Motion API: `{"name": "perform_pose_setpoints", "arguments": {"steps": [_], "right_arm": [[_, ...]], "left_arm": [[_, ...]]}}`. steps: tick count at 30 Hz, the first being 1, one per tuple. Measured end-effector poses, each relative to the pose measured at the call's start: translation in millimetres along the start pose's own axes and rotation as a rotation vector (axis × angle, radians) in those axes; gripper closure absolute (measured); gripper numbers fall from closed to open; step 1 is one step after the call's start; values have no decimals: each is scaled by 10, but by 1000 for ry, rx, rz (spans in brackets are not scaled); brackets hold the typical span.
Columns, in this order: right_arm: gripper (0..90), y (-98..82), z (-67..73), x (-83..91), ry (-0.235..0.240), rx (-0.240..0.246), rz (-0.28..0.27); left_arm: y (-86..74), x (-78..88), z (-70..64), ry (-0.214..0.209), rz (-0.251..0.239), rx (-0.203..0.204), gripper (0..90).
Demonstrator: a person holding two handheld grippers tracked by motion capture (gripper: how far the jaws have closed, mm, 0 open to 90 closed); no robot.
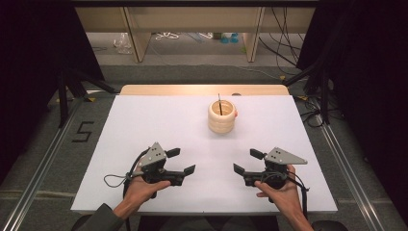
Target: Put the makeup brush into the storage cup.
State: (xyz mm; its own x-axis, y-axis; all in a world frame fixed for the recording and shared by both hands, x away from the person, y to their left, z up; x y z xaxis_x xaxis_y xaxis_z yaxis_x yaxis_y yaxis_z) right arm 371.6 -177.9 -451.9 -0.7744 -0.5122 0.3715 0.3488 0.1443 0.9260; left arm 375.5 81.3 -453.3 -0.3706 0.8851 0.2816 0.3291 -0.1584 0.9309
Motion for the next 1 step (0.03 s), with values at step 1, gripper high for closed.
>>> {"name": "perform_pose_setpoints", "arguments": {"steps": [1], "right_arm": [[170,0,0,0,0,0,0]], "left_arm": [[0,0,0,0,0,0,176]]}}
Point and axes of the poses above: each handheld gripper's, and its own axes: x roughly backward along the jaws, y roughly out of its top, z roughly to its left, the point moved 6 cm from there along -x, roughly forward along the jaws, and after that the axes turned 13 degrees about -y, right-handed, at the moved point
